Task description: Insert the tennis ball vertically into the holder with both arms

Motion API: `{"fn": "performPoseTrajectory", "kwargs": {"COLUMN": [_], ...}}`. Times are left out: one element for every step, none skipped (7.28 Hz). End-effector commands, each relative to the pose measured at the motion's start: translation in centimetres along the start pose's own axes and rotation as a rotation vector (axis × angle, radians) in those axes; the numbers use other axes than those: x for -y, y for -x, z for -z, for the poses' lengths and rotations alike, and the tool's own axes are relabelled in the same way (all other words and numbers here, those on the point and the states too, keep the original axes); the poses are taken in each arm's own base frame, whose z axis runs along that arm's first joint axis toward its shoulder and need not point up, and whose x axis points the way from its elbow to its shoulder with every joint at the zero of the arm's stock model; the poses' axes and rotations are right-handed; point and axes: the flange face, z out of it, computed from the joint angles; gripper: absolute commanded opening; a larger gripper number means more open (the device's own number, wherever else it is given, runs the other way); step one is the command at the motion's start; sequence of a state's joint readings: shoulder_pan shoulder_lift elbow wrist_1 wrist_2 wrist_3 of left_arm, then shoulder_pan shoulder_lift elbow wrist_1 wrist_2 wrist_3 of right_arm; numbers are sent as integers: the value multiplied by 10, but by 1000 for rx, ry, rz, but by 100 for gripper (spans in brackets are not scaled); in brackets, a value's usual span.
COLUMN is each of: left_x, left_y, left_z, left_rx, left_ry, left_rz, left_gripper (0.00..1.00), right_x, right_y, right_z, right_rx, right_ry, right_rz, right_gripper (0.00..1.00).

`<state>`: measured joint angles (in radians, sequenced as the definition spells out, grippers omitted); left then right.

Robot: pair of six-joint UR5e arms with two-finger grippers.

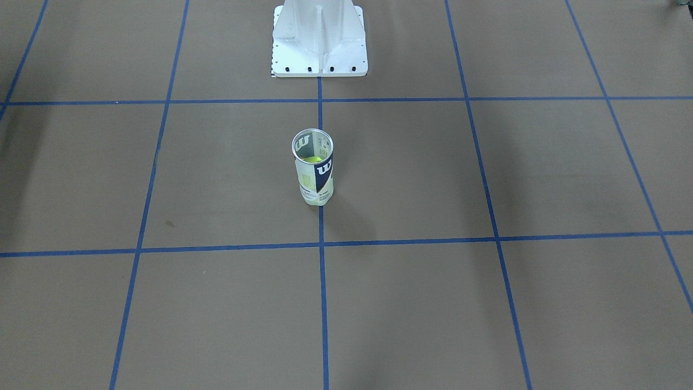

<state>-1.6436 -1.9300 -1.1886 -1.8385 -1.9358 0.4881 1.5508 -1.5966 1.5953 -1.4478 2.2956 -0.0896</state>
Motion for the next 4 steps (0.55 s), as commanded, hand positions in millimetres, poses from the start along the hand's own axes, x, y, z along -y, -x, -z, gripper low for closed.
{"fn": "performPoseTrajectory", "kwargs": {"left_x": [-43,-44,-41,-41], "left_y": [-28,-37,-43,-44], "left_z": [-40,-42,-42,-41], "left_rx": [-247,-346,-406,-420], "left_ry": [-10,-19,-11,11], "left_rz": [215,324,446,481], "left_gripper": [100,100,100,100], "right_x": [-2,-2,-6,-11], "right_y": [-2,-2,-9,-18], "right_z": [-3,-3,-12,-23], "right_rx": [0,-3,0,5], "right_ry": [4,4,24,45], "right_rz": [1,0,-17,-35], "right_gripper": [100,100,100,100]}}
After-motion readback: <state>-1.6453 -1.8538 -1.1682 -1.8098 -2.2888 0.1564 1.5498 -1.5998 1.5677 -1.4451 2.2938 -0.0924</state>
